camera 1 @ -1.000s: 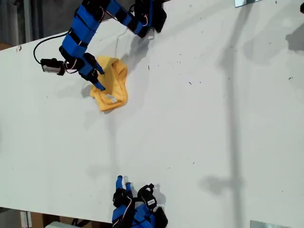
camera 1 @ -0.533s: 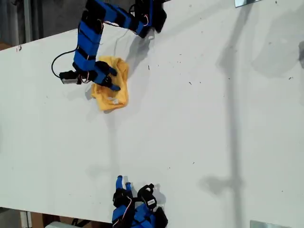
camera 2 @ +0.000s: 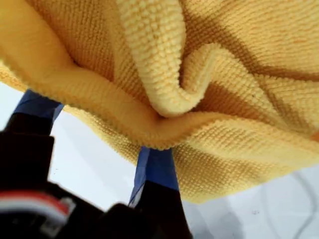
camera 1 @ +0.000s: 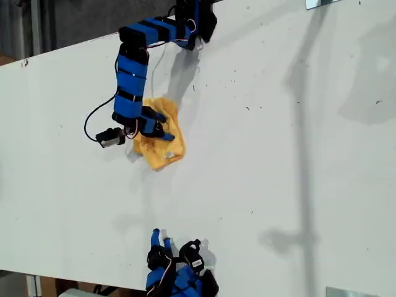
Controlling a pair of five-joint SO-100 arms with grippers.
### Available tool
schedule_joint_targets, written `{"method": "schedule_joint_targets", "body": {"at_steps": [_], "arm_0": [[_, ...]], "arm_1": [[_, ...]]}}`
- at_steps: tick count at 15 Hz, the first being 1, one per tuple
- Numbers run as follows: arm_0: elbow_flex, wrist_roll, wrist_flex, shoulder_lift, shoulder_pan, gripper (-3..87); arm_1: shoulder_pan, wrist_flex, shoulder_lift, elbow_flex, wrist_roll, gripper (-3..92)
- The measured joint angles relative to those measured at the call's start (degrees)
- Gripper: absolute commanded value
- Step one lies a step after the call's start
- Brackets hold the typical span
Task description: Grasp corners of a square towel and fold twice.
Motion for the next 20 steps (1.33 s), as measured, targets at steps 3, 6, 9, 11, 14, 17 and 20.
{"method": "schedule_joint_targets", "body": {"at_steps": [3,6,9,11,14,17,20], "arm_0": [[0.0,0.0,0.0,0.0,0.0,20.2],[0.0,0.0,0.0,0.0,0.0,20.2],[0.0,0.0,0.0,0.0,0.0,20.2],[0.0,0.0,0.0,0.0,0.0,20.9],[0.0,0.0,0.0,0.0,0.0,20.9],[0.0,0.2,0.0,0.0,0.2,20.7],[0.0,1.8,-0.1,0.0,1.9,20.4]], "arm_1": [[-4.7,1.0,3.3,0.0,0.0,28.3],[-6.4,5.7,12.8,0.0,0.0,28.4],[-4.3,9.4,31.3,0.6,-1.5,28.8],[2.9,9.3,48.7,10.5,-1.8,34.5],[14.6,5.4,80.8,34.4,-1.4,38.3],[17.4,4.3,106.3,53.4,1.9,40.7],[16.2,3.3,128.7,71.5,7.3,47.8]]}}
